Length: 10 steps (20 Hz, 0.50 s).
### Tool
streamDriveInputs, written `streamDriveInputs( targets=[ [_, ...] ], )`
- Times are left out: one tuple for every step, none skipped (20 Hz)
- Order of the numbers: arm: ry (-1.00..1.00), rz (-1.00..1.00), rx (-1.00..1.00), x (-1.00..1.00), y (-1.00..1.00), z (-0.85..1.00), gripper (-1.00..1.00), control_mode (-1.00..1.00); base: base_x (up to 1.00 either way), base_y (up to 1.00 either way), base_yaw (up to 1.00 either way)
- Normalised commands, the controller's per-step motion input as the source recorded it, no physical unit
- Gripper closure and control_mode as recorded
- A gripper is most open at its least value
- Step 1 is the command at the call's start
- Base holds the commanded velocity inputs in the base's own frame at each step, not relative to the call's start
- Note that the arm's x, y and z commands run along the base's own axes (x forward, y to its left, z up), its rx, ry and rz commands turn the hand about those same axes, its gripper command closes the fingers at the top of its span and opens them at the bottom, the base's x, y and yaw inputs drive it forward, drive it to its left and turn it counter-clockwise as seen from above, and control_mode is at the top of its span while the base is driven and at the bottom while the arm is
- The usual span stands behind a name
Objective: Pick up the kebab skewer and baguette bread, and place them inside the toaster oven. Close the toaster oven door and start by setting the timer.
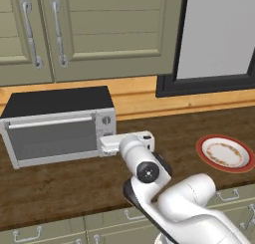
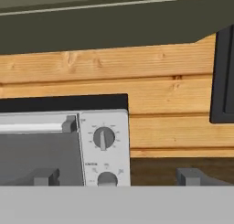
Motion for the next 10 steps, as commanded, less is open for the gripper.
streamDriveInputs(
  targets=[
    [0.02, 0.00, 0.05, 0.00, 0.01, -0.54, -1.00, -1.00, 0.00, 0.00, 0.00],
    [0.01, 0.00, 0.06, 0.00, 0.00, -0.57, -1.00, -1.00, 0.00, 0.00, 0.00],
    [0.00, 0.00, 0.09, 0.00, 0.00, -0.61, -1.00, -1.00, 0.00, 0.00, 0.00],
    [0.00, 0.00, 0.08, 0.00, 0.00, -0.56, -1.00, -1.00, 0.00, 0.00, 0.00],
    [0.00, 0.00, 0.08, 0.00, 0.00, -0.52, -1.00, -1.00, 0.00, 0.00, 0.00],
    [0.00, 0.00, 0.07, 0.00, 0.00, -0.50, -1.00, -1.00, 0.00, 0.00, 0.00],
    [0.00, 0.00, 0.05, 0.00, 0.00, -0.47, -1.00, -1.00, 0.00, 0.00, 0.00],
    [0.00, 0.00, 0.05, 0.00, 0.00, -0.48, -1.00, -1.00, 0.00, 0.00, 0.00],
    [0.00, 0.00, 0.05, 0.00, 0.00, -0.47, -1.00, -1.00, 0.00, 0.00, 0.00],
    [0.00, 0.00, 0.06, 0.00, -0.02, -0.49, -1.00, -1.00, 0.00, 0.00, 0.00]
  ],
)
